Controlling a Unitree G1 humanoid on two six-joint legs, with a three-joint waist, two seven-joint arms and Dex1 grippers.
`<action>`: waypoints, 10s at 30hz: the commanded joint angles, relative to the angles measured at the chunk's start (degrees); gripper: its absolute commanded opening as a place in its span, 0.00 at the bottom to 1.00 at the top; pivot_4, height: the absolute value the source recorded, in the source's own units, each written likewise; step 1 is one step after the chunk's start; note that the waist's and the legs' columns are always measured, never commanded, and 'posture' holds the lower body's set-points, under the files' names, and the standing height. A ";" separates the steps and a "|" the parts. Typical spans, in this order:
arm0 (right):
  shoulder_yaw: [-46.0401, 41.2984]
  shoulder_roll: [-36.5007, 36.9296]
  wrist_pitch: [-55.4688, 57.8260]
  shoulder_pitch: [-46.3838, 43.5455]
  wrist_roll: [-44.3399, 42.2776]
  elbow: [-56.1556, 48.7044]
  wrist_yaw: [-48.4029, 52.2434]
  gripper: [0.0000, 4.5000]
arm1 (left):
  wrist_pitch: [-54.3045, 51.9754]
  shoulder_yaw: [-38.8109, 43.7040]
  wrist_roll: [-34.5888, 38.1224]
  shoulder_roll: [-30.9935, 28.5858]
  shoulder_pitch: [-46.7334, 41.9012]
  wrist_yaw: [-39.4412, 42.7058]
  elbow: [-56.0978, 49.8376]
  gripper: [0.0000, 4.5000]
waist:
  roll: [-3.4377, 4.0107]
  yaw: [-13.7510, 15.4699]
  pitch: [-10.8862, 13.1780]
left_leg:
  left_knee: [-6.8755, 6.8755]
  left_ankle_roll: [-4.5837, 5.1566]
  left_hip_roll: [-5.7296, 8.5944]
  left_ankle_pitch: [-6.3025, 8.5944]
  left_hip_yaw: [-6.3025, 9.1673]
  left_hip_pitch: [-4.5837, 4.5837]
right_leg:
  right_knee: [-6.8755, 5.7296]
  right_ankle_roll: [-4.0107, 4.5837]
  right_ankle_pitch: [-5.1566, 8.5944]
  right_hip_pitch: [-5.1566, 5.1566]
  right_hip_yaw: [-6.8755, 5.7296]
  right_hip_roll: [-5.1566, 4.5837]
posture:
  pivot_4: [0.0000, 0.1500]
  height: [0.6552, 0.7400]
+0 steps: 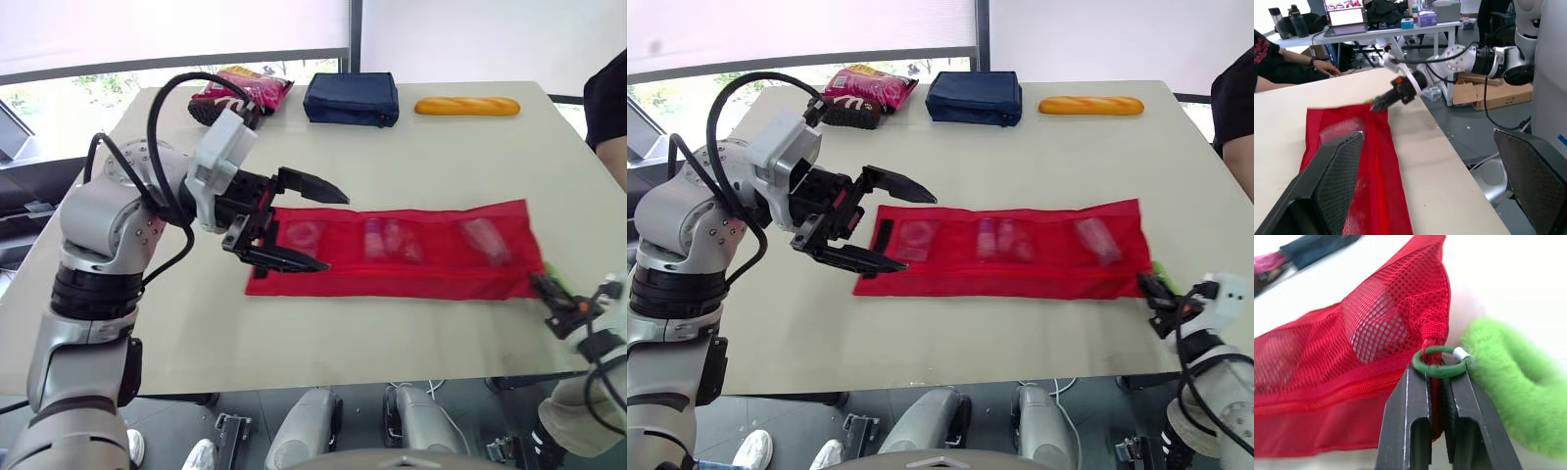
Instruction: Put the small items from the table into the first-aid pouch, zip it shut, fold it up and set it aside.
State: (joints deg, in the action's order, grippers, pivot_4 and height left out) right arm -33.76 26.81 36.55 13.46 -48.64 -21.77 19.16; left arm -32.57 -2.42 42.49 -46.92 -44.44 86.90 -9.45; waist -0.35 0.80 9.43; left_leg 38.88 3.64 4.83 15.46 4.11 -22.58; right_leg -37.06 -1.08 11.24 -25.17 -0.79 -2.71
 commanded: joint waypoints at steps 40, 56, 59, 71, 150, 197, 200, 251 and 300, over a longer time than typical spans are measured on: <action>22.86 16.94 8.41 -22.54 2.69 0.00 10.66 1.00 | 0.97 3.47 -1.52 -0.35 0.60 -1.77 0.25 1.00 | -0.31 -0.22 0.09 | 0.18 0.07 -0.14 0.04 -0.15 -0.08 | 0.07 -0.02 -0.01 -0.02 -0.03 0.06 | 1.00 0.99; 30.91 5.70 18.52 -39.50 7.39 25.29 17.87 0.81 | 0.56 5.35 -0.55 -1.04 2.02 -3.76 -1.56 1.00 | -0.29 -0.17 0.10 | 0.16 0.07 -0.13 0.04 -0.20 -0.13 | 0.05 0.03 -0.05 -0.09 0.03 0.03 | 1.00 0.99; 27.43 5.67 21.35 -37.24 5.20 21.30 16.24 0.48 | 0.35 5.68 -0.52 -1.26 2.55 -3.88 -1.90 1.00 | -0.28 -0.15 0.09 | 0.16 0.07 -0.13 0.04 -0.20 -0.13 | 0.05 0.03 -0.05 -0.09 0.03 0.02 | 1.00 0.99; 4.94 5.06 34.73 -18.54 -8.98 -4.12 -0.58 0.01 | 0.13 5.47 -0.04 -0.78 2.69 -3.63 -2.03 1.00 | -0.24 0.11 0.11 | 0.16 0.08 -0.06 0.05 -0.11 -0.19 | 0.05 0.02 -0.05 -0.09 0.01 -0.06 | 1.00 0.99; 12.23 27.64 -0.41 -23.67 1.34 -15.01 30.77 1.00 | -36.02 -4.67 -14.86 22.38 32.96 -69.37 -12.60 0.29 | 0.08 1.77 -0.19 | -0.18 0.10 -0.08 0.09 -0.25 0.52 | 0.26 -0.03 -0.01 0.52 0.01 -0.19 | 1.00 0.99; 40.97 8.23 -16.98 -32.60 24.28 9.78 31.13 0.01 | -15.81 14.65 3.85 -1.31 14.92 -18.91 7.26 0.00 | -0.41 -0.06 0.16 | -0.45 -0.04 -0.31 0.01 -0.53 -0.13 | 0.25 0.17 -0.09 -0.38 -0.13 -0.22 | 1.00 0.99; 43.61 5.87 -21.09 -32.68 28.66 16.32 32.24 0.01 | -17.32 14.53 6.12 -0.10 12.75 -19.05 5.73 0.00 | -0.44 0.06 0.16 | -0.39 -0.08 -0.31 -0.03 -0.52 -0.12 | 0.22 0.22 -0.13 -0.37 -0.13 -0.18 | 1.00 0.99; 5.78 19.61 -2.77 -8.70 9.85 -15.89 32.67 0.01 | -18.89 -8.33 -4.80 31.11 4.16 -35.46 9.51 0.00 | -0.56 0.15 0.01 | -0.50 -0.16 -0.41 -0.07 -0.49 0.56 | 0.32 0.20 -0.12 0.31 -0.06 -0.01 | 1.00 0.99; 23.65 15.89 -8.02 -20.45 14.57 -8.43 23.84 0.52 | -6.96 -13.35 -11.56 28.85 7.74 -16.49 12.25 1.00 | -0.58 0.87 0.05 | -0.46 -0.06 -0.47 -0.01 -0.55 0.59 | 0.37 0.18 -0.09 0.39 -0.12 -0.03 | 1.00 0.99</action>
State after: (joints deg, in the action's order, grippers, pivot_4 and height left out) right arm -13.13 43.30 31.44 -5.34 -36.53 -31.74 42.67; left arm -40.38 -17.26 29.04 -17.64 -36.63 68.25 5.84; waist -0.93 1.67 9.48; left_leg 38.42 3.57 4.36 15.45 3.56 -22.01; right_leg -36.68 -0.89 11.15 -24.80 -0.91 -2.75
